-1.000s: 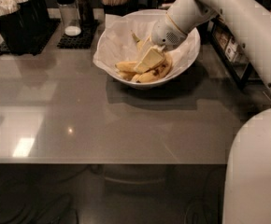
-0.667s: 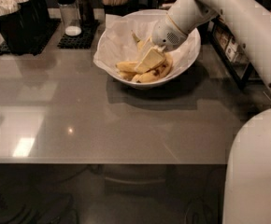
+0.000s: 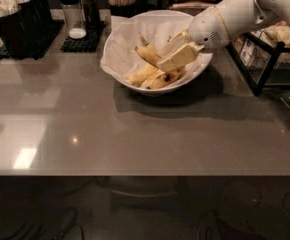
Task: Pick banana from white bowl
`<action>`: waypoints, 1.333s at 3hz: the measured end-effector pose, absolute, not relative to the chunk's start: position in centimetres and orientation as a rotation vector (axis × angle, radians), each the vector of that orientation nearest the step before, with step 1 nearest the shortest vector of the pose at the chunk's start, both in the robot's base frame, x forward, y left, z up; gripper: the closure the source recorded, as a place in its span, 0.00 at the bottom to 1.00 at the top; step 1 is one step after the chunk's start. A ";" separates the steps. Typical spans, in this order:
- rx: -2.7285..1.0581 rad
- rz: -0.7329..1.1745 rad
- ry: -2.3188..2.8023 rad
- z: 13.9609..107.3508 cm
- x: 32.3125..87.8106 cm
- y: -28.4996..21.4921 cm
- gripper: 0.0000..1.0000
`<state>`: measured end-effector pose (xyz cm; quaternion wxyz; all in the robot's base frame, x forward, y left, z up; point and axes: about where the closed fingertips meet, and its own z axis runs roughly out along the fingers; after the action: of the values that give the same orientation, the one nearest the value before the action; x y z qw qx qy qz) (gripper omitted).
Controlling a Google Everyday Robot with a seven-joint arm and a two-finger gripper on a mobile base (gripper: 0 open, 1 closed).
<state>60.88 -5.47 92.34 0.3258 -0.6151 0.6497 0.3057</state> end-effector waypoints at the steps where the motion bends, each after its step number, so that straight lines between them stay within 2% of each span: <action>1: -1.493 0.810 1.658 95.8 56.0 -7.3 1.00; 3: -1.238 0.782 1.714 97.0 46.1 -10.0 1.00; 4: -1.156 0.744 1.765 96.8 42.8 -11.5 1.00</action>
Offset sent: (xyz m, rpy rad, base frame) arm -0.1785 -0.0757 0.0351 0.2171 0.0095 -0.3340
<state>42.82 -11.47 96.81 0.4370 -0.4646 0.7097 0.2993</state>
